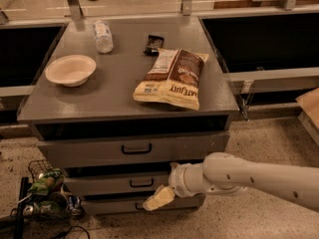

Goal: Open middle drawer

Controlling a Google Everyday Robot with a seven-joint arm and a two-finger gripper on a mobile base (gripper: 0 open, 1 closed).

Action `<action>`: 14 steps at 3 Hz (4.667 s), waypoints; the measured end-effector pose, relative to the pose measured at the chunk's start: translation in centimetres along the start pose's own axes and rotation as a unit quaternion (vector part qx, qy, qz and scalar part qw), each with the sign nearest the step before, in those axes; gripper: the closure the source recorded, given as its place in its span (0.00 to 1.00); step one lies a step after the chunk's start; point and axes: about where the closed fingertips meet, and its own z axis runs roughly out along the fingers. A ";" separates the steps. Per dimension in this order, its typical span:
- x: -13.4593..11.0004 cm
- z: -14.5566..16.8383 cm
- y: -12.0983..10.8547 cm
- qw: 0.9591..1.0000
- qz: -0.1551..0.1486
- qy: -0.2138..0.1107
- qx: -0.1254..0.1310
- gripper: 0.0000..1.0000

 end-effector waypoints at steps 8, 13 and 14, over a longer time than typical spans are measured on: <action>2.3 9.4 -3.4 0.999 0.038 0.014 -0.019 0.00; 1.7 5.8 0.2 0.997 0.017 -0.006 -0.070 0.00; 1.5 5.9 -0.4 0.999 0.013 -0.014 -0.050 0.00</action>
Offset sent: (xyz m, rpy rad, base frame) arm 0.0132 0.0043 -0.0430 0.0220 0.0242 -0.0314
